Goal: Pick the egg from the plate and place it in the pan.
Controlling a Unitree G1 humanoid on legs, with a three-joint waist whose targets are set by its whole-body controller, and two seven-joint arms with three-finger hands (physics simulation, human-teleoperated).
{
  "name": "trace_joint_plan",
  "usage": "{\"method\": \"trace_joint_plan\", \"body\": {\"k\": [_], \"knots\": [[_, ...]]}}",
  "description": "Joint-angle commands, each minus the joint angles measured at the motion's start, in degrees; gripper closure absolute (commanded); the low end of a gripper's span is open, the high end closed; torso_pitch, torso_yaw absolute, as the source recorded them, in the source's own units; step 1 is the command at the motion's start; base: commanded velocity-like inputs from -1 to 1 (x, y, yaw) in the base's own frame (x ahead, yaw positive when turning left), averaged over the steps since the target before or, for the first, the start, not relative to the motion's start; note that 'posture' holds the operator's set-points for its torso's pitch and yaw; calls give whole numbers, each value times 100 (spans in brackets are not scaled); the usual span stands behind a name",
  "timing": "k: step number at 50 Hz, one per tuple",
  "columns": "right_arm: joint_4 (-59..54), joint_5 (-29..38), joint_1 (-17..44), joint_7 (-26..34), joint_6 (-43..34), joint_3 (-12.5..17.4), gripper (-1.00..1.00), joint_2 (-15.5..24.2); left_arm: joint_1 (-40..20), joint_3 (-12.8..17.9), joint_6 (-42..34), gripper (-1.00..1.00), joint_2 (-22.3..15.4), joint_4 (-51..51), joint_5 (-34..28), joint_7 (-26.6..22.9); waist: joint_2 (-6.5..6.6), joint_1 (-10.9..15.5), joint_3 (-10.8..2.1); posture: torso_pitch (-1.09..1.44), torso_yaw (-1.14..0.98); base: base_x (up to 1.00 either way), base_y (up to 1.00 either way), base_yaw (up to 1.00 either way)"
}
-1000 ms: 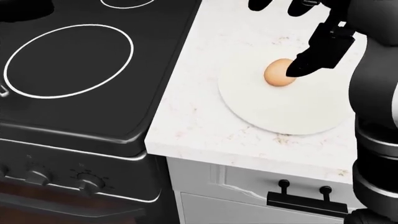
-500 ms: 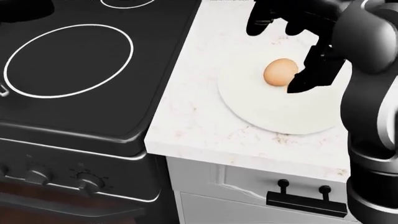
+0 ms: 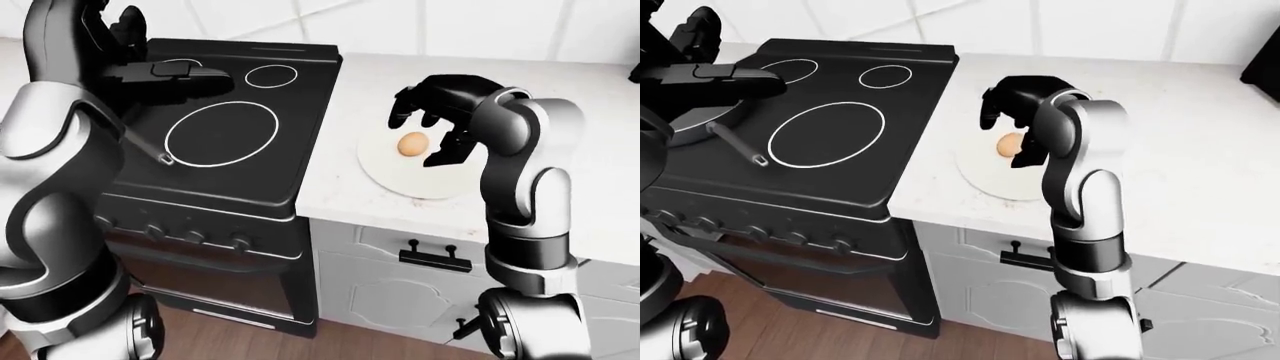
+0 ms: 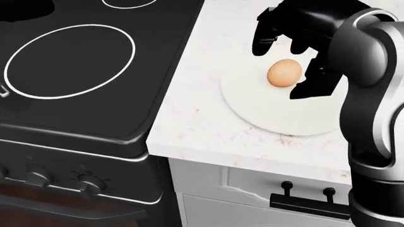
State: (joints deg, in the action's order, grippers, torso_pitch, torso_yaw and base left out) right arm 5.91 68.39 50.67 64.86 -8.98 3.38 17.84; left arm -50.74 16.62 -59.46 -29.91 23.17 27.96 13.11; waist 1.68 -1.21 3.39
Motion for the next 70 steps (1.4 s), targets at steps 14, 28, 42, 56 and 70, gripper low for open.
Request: {"method": "trace_joint_plan", "body": {"k": [14,28,42,56,70], "knots": [[-54,49,155,-336,136,72,-13,95,-153,96,168,-100,-94,128,-8,4,2,5,-169,0,0,0,0,0],[-342,34,204,-597,170,63,-10,90,-172,90,156,-100,-94,118,7,17,1,6,-176,0,0,0,0,0],[-577,-7,115,-919,164,49,-11,53,-160,83,189,-100,-95,108,-2,21,-5,13,-182,0,0,0,0,0],[-755,-50,7,-1135,153,68,-13,95,-158,76,183,-100,-93,111,-3,19,-12,20,-188,0,0,0,0,0],[-1212,-105,222,-1416,140,77,-15,175,-183,70,156,-100,-73,120,-19,16,-17,21,-193,0,0,0,0,0]]}}
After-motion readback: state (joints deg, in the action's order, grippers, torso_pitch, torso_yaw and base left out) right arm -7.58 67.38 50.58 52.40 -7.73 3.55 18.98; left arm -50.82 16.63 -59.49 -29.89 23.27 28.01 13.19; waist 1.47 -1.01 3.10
